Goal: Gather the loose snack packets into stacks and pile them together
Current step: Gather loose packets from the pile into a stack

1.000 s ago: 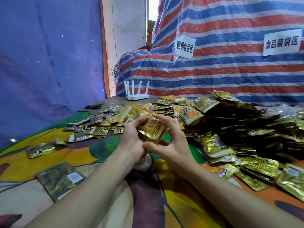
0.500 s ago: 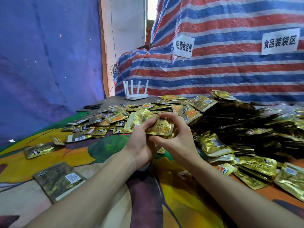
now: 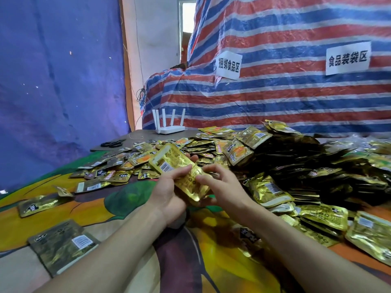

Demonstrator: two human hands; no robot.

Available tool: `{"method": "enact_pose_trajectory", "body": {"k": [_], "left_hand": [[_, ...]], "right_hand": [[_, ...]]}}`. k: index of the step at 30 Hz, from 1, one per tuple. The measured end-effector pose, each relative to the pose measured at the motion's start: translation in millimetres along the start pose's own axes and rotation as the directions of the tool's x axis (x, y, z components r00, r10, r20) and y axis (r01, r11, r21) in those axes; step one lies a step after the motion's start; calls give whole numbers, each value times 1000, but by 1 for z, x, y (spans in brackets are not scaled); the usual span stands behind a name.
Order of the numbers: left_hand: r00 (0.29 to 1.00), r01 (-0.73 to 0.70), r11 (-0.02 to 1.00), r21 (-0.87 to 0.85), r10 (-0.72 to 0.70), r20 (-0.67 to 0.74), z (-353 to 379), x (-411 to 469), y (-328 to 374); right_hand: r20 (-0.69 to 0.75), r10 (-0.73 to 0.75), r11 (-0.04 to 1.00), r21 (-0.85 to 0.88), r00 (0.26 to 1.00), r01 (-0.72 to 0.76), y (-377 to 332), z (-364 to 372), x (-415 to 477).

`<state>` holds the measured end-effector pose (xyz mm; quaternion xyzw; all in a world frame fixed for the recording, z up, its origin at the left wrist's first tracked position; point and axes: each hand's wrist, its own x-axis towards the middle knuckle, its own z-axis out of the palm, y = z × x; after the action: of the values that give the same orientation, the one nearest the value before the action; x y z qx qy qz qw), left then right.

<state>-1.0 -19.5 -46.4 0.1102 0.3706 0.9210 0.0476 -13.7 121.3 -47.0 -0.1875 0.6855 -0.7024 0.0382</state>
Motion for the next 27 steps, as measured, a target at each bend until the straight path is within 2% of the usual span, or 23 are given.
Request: {"method": "enact_pose_trajectory", "body": {"k": [4,7,11,14,17,18,19,21,23,24,25,26,27], "left_hand": [[1000,7,996,86,-8,6,4,0,-4],[998,26,994,107,-21,-54,4,1,-6],[992,90,979,183,-72,-100,6,-3,-6],[985,-4,977,211,41,-170,7,-4,-4],[945,-19,977,212,87,-315,3,-2,-2],[932,-29,980,196,98,-349,1,-2,0],[919,-47,982,183,115,-378,1,-2,1],[890,-90,980,176,158,-429,-1,-2,4],[862,-122,976,182,195,-467,-2,-1,5],[848,-136,973,189,213,-485,-2,-1,5],[833,-148,968,201,231,-503,-3,1,5],[818,-159,964,215,251,-517,-4,1,5],[809,-171,959,228,268,-522,-4,2,5]], "right_hand": [[78,59,990,126,995,-68,-6,0,-3],[82,65,995,74,994,-71,-6,1,-7],[16,64,998,-1,998,-64,-15,-6,-7],[-86,15,996,-81,996,-22,-31,-22,-8],[-186,-23,979,-202,982,-16,-51,-41,-9],[-223,-83,940,-341,971,2,-55,-48,-9],[-243,-165,857,-515,956,17,-57,-53,-9],[-219,-308,593,-805,926,8,-55,-57,-13],[-145,-343,285,-957,928,-44,-43,-55,-19],[-101,-300,164,-985,948,-54,-34,-53,-21],[-64,-215,86,-995,975,-47,-26,-52,-22],[-46,-108,63,-997,993,-39,-21,-52,-22],[-46,6,85,-995,999,-46,-18,-52,-22]]}}
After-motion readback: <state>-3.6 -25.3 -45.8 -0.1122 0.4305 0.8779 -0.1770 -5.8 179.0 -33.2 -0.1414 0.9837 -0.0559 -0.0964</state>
